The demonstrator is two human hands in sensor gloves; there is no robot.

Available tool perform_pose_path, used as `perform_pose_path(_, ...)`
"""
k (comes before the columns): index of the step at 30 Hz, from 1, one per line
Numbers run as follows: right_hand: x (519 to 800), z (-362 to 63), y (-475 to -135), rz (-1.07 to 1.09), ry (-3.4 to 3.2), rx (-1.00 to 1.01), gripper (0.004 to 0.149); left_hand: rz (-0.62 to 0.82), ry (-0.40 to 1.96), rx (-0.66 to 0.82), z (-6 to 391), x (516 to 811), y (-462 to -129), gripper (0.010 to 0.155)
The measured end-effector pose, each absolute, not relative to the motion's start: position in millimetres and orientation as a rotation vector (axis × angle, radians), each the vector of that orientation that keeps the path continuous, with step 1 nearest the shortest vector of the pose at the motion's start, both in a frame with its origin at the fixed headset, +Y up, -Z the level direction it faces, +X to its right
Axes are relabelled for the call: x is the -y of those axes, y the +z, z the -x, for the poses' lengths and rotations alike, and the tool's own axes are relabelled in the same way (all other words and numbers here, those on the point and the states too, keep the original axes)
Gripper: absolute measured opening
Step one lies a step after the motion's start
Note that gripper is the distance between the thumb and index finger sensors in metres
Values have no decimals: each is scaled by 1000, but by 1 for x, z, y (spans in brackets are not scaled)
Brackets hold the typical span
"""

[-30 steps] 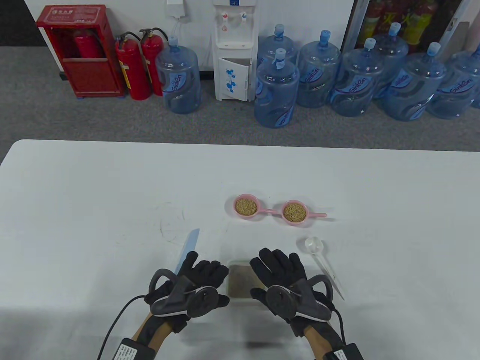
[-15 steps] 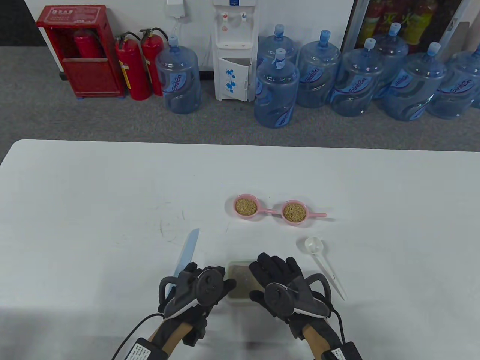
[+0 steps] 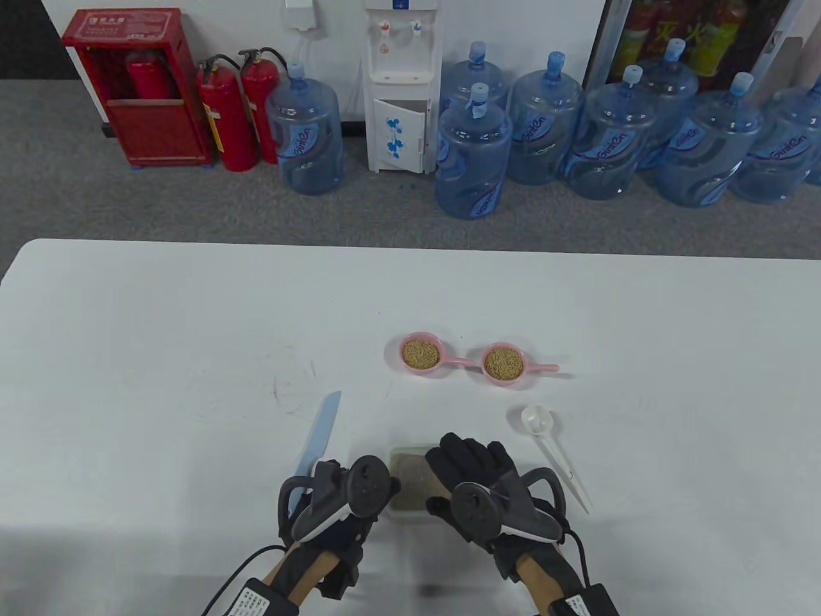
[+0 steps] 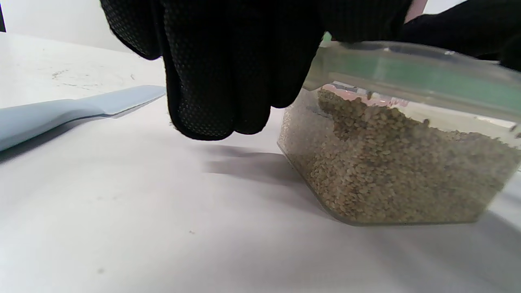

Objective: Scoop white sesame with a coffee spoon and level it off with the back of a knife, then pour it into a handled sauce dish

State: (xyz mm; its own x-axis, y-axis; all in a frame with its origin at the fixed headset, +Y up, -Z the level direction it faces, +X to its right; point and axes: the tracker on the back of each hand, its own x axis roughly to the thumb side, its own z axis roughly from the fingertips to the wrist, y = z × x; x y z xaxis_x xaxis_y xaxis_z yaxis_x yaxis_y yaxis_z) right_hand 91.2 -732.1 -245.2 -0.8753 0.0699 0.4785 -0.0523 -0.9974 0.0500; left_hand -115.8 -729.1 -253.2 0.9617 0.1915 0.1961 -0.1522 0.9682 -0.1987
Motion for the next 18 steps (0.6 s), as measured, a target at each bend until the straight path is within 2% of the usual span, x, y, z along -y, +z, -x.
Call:
perform_pose_path(4,729,-89,-244,-758,3008,-70,73,167,167,212,115,730,-252,51)
perform_pose_path(6,726,-88,-242,-754,3038,-81,66,165,167,208,115,730,-251,50)
perform_pose_path(9,723,-91,-240,-747,3100,4,59,159,156,208,114,730,-251,51)
perform_pose_path(12,720,-95,-239,-682,3085,77,59,155,146,207,114,729,-250,51)
perform_pose_path(15,719,-94,-239,-552,3061,32,60,152,151,205,114,729,-250,51)
perform_pose_path(18,718,-91,-238,-483,3044,72,62,151,150,204,113,729,-250,51)
